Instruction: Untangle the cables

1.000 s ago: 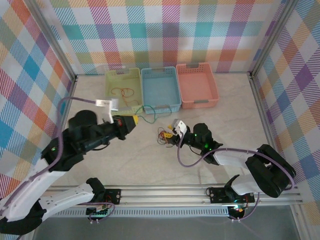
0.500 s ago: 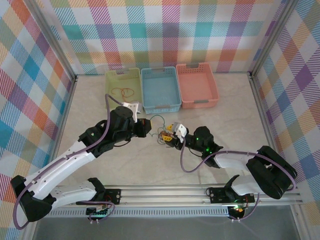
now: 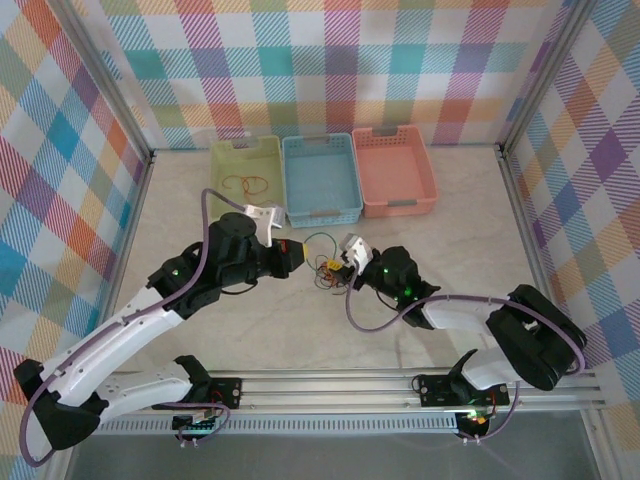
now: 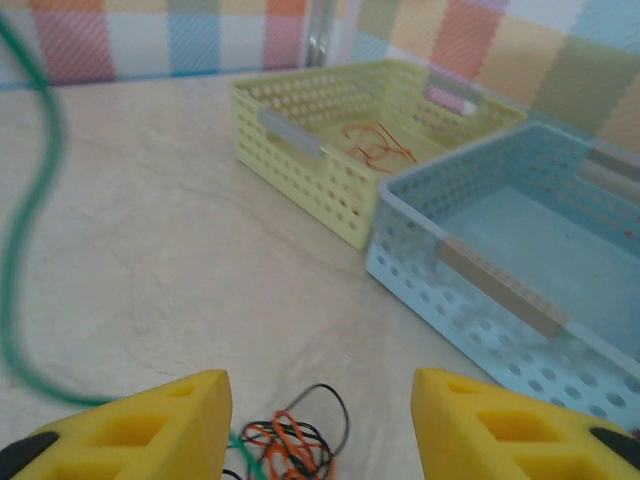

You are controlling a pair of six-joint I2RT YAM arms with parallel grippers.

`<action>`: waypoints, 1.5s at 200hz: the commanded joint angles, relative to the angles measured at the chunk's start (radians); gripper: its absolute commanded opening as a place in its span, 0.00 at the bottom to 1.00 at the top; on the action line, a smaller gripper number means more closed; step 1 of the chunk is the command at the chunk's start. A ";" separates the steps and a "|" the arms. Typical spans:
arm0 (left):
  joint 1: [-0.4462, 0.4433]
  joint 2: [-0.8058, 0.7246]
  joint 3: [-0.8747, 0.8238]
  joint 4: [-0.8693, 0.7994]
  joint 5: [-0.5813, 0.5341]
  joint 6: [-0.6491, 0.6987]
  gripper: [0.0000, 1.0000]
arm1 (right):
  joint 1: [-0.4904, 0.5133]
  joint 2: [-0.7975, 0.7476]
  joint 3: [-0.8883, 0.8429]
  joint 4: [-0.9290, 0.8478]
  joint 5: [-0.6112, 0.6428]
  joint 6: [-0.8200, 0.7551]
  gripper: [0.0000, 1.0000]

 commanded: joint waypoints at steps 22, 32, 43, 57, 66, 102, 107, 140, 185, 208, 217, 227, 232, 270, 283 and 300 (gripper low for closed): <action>0.007 -0.045 0.016 0.009 0.035 0.003 0.00 | 0.001 0.017 0.035 -0.054 0.020 0.022 0.44; 0.006 -0.053 0.011 0.014 0.036 0.001 0.00 | 0.000 0.014 0.031 -0.048 0.020 0.023 0.38; 0.008 -0.063 0.004 0.016 0.031 0.002 0.00 | -0.001 0.012 0.028 -0.041 0.022 0.028 0.28; 0.007 -0.074 -0.007 0.013 0.027 -0.001 0.00 | -0.002 0.007 0.020 -0.022 0.027 0.038 0.18; 0.007 -0.082 -0.018 0.014 0.029 -0.003 0.00 | -0.002 0.005 0.011 -0.005 0.022 0.042 0.12; 0.007 -0.135 -0.064 0.013 0.016 -0.014 0.00 | -0.008 0.001 0.007 0.004 0.016 0.067 0.00; 0.006 -0.146 -0.067 0.006 0.005 -0.015 0.00 | -0.010 -0.002 0.004 0.008 0.023 0.075 0.00; 0.007 -0.256 -0.104 -0.053 -0.123 -0.001 0.00 | -0.067 -0.023 -0.033 0.068 0.038 0.242 0.00; 0.007 -0.480 -0.255 0.006 -0.178 -0.022 0.00 | -0.200 -0.025 -0.006 -0.047 0.030 0.526 0.00; 0.007 -0.589 -0.302 0.047 -0.182 -0.034 0.00 | -0.231 -0.021 -0.012 -0.057 0.032 0.580 0.00; 0.007 -0.621 -0.311 0.054 -0.188 -0.037 0.00 | -0.242 -0.022 -0.011 -0.071 0.039 0.605 0.00; 0.008 -0.649 -0.322 0.064 -0.187 -0.036 0.00 | -0.252 -0.021 -0.008 -0.084 0.036 0.627 0.00; 0.008 -0.659 -0.326 0.071 -0.184 -0.037 0.00 | -0.255 -0.020 -0.007 -0.087 0.034 0.633 0.00; 0.008 -0.650 -0.348 0.101 -0.159 -0.049 0.00 | -0.264 -0.021 -0.001 -0.090 -0.007 0.638 0.02; 0.008 -0.634 -0.343 0.088 -0.173 -0.050 0.00 | -0.265 -0.024 -0.006 -0.075 -0.023 0.624 0.08; 0.009 -0.607 -0.334 0.064 -0.207 -0.051 0.00 | -0.265 -0.021 -0.008 -0.065 -0.040 0.614 0.01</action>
